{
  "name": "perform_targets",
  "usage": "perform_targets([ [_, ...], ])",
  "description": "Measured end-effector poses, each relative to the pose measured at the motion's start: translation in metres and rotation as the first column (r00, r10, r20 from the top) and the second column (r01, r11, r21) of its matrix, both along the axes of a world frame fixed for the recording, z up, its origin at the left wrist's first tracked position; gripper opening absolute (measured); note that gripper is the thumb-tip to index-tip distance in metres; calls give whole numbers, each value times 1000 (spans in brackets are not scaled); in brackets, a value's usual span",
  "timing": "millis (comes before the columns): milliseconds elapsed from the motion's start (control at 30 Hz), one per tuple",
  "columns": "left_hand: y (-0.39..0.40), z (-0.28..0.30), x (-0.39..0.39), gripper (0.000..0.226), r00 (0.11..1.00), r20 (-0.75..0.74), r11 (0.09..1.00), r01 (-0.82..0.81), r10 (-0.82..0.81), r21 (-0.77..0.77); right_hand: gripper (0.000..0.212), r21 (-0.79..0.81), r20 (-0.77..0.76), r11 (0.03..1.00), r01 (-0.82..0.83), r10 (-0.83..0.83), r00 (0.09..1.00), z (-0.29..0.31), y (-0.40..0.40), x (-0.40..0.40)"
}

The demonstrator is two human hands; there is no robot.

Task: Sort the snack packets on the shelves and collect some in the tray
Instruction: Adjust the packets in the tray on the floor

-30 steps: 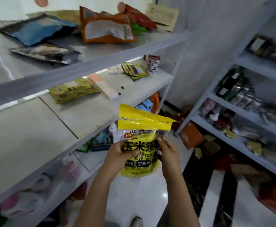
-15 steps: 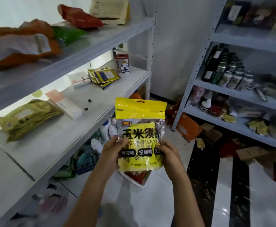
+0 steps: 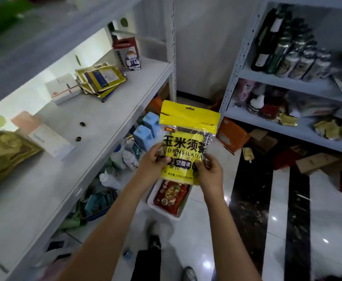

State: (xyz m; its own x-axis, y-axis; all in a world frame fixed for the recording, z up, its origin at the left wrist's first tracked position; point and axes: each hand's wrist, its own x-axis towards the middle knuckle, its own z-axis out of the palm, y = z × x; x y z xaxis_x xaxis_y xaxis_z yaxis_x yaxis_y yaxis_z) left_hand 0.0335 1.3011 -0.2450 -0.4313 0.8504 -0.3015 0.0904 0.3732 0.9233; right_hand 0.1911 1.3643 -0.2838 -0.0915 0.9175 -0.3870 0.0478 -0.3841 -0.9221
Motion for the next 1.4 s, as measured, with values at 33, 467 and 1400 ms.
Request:
perform_targets([
  [33,12,-1,-5,48,1000,-28,1000,13,-13,3,37,2,35,1000,11,-11,999,-3,10,-6],
  [467,126,-153,-91,61,976,7,968,219,-220,-125,31,-133,288,987,87,-45,956,-119,109,-70],
  [1400,131,-555,-81,60,821,-101,613,331,-561,-717,61,-552,530,809,-204,529,663,-539,100,-62],
])
